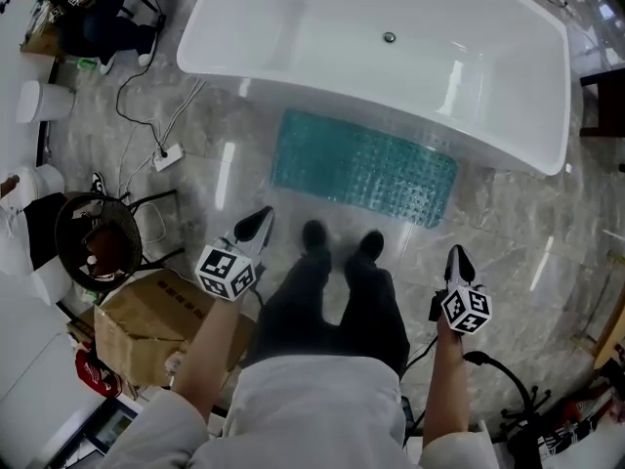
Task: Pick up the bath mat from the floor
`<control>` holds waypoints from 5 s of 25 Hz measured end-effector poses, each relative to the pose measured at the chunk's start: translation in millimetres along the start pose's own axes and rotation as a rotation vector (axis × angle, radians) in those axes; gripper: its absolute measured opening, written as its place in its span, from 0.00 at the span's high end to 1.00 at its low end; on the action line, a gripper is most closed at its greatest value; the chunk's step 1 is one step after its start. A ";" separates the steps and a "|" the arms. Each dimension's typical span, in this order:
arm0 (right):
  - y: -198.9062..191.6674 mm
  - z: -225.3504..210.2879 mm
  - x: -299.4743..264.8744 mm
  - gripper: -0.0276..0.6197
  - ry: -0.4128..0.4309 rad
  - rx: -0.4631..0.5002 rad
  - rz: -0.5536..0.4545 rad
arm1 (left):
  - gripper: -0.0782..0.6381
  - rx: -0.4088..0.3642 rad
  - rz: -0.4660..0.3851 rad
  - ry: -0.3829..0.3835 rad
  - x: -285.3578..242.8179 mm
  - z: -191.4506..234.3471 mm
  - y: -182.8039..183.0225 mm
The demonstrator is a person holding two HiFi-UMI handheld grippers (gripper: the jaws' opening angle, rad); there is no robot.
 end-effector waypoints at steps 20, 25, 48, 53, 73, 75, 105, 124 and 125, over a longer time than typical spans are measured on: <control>-172.6 -121.8 -304.3 0.95 0.029 0.090 0.050 | 0.89 -0.022 -0.043 0.091 -248.3 223.0 -187.3; -226.4 -158.5 -378.0 0.95 0.030 0.082 0.027 | 0.89 -0.060 -0.064 0.125 -298.7 292.4 -243.3; -448.5 -249.8 -557.7 0.83 -0.026 0.088 0.227 | 0.48 0.052 0.357 0.310 -487.1 555.1 -492.2; -481.3 -269.9 -581.5 0.81 -0.034 0.103 0.258 | 0.28 0.145 0.457 0.339 -518.4 581.0 -539.7; -504.5 -374.6 -614.2 0.51 -0.125 0.113 0.351 | 0.85 -0.019 0.405 0.297 -519.2 512.0 -526.3; -512.3 -390.8 -615.7 0.41 -0.155 0.068 0.379 | 0.85 -0.006 0.375 0.258 -514.6 505.2 -524.4; -429.0 -293.2 -542.7 0.92 0.047 -0.074 0.327 | 0.85 0.312 0.252 0.014 -467.8 420.3 -456.1; -176.3 -153.1 -304.3 0.92 0.184 -0.041 0.298 | 0.86 0.159 0.308 -0.130 -274.1 223.7 -205.9; -163.2 -144.8 -286.8 0.92 0.187 -0.047 0.298 | 0.86 0.156 0.303 -0.140 -258.1 213.7 -191.4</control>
Point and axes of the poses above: the fingertips, and each gripper's own axes: x backward along the fingers, z to its left, y out of its top, the point moved 7 cm from there along x, backward along the fingers, and after that the axes turned 6 degrees about x, right-handed, at the moved point
